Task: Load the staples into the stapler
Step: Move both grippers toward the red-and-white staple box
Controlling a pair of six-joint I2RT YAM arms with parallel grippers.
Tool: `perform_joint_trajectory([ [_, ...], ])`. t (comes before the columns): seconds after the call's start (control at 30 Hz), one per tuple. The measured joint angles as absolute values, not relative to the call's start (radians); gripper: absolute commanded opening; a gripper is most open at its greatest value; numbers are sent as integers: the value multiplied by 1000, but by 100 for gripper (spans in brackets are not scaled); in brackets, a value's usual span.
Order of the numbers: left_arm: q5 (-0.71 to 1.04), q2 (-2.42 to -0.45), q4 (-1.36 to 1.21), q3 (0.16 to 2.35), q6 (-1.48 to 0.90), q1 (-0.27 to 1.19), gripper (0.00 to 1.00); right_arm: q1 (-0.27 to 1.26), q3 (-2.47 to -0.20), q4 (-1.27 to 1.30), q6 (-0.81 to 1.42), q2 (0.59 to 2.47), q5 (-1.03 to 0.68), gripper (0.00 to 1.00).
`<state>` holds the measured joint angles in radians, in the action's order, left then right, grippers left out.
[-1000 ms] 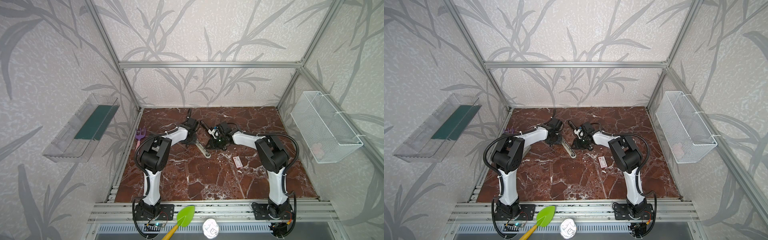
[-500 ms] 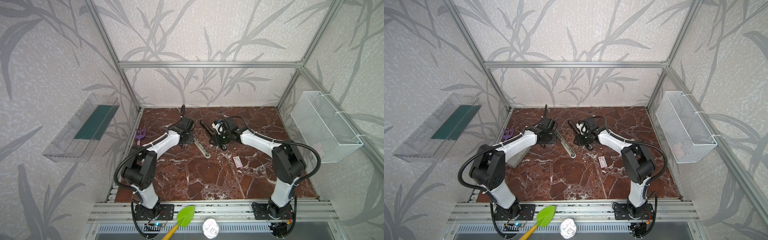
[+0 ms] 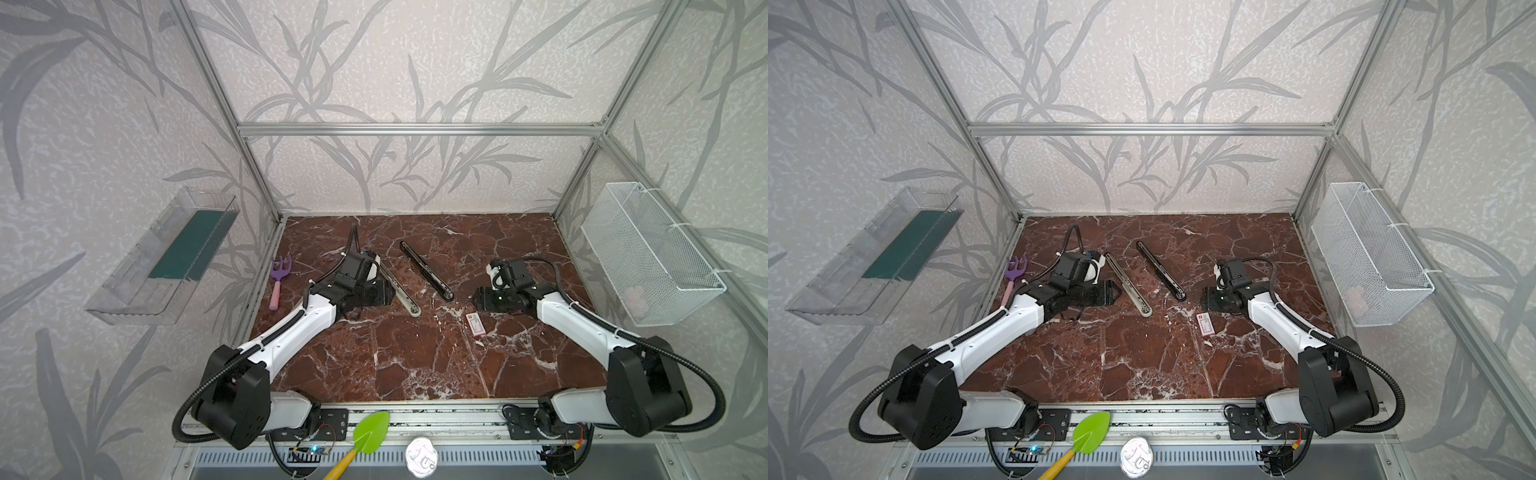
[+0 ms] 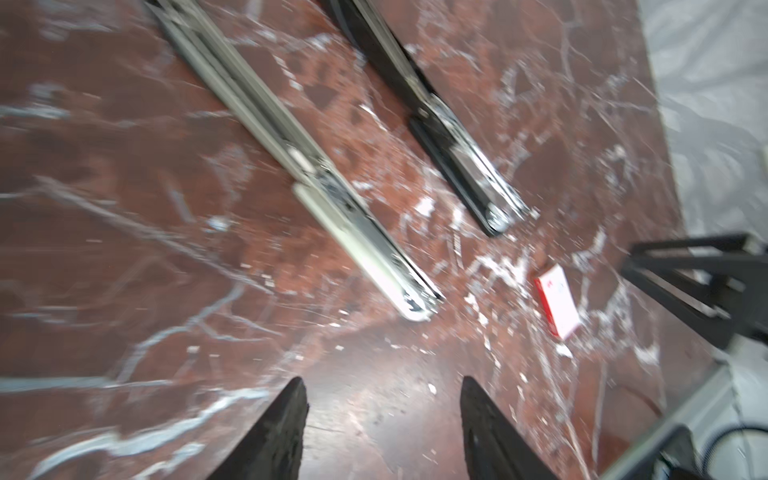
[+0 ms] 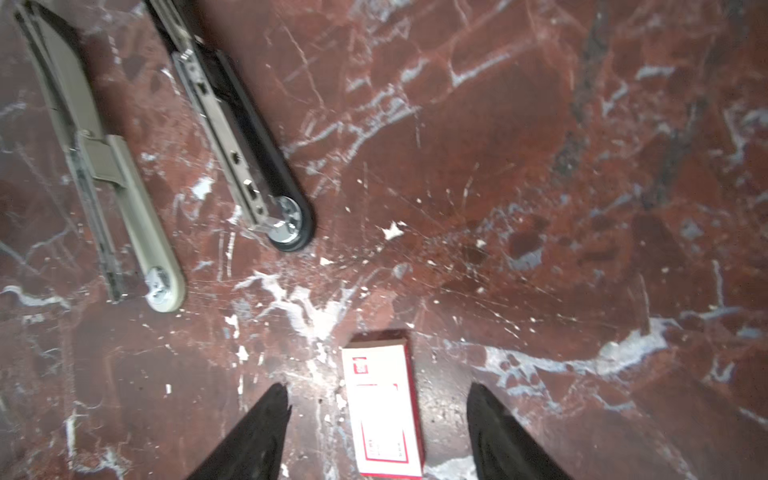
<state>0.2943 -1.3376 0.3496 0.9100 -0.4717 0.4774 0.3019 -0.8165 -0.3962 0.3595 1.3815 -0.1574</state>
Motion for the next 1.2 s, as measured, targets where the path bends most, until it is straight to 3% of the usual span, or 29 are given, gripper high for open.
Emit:
perform_joint_trajectory([
  [0.37, 349, -1406, 282, 908, -495, 565, 60, 305, -817, -316, 366, 1588, -244, 67],
  [0.8, 383, -1520, 276, 962, -499, 604, 57, 423, -828, -286, 345, 1621, -382, 63],
  [1.0, 399, -1587, 288, 1048, -509, 653, 51, 414, -822, -305, 348, 1533, -370, 63],
  [1.2, 423, -1659, 305, 1135, -545, 717, 45, 303, -758, -320, 388, 1330, -347, 60],
])
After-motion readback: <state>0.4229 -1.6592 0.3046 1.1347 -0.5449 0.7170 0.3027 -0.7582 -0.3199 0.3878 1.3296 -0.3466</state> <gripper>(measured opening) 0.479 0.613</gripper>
